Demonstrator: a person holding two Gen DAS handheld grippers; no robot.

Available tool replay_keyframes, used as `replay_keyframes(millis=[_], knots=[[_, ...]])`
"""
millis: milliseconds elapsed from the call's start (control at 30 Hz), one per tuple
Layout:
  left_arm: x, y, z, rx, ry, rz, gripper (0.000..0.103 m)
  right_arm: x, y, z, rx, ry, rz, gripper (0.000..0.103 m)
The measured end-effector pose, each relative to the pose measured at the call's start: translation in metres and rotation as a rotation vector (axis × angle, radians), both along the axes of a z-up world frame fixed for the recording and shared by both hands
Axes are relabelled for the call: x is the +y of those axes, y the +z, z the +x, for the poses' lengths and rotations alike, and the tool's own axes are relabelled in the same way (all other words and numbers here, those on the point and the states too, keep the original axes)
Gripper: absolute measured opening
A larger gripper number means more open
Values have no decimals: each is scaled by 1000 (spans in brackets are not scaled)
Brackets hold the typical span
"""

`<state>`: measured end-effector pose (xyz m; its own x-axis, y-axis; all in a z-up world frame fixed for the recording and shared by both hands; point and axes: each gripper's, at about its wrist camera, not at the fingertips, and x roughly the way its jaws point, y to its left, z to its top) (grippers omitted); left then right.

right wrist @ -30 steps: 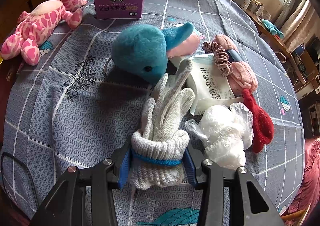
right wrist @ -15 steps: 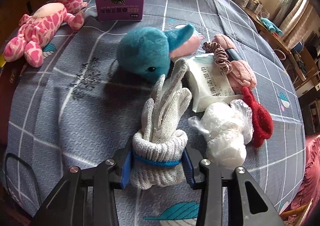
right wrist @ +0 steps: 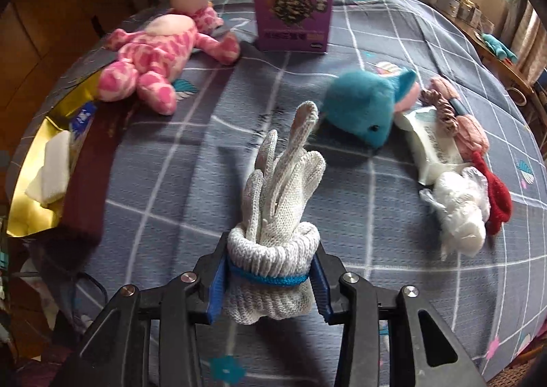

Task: Organize soft objects
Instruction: 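Carry the white knit glove with the right tool into the gold tray and release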

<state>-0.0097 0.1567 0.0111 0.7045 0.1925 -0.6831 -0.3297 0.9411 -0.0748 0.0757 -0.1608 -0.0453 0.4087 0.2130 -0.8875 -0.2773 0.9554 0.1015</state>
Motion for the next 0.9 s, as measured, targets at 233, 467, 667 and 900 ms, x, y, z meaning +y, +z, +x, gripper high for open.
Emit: replay_keyframes(millis=[233,467,667,900], knots=[[5,1,-3,-8,12,-9,103,35,29,-8,-65,75,77,41],[10,3,-6,-17,25,-10,103,92,58,-12,-115,219,159,41],[22,4,-11,-20,58,-12,103,155,64,-12,-116,343,174,42],[40,-3,-18,-7,108,-23,103,217,31,-2,-69,431,77,43]])
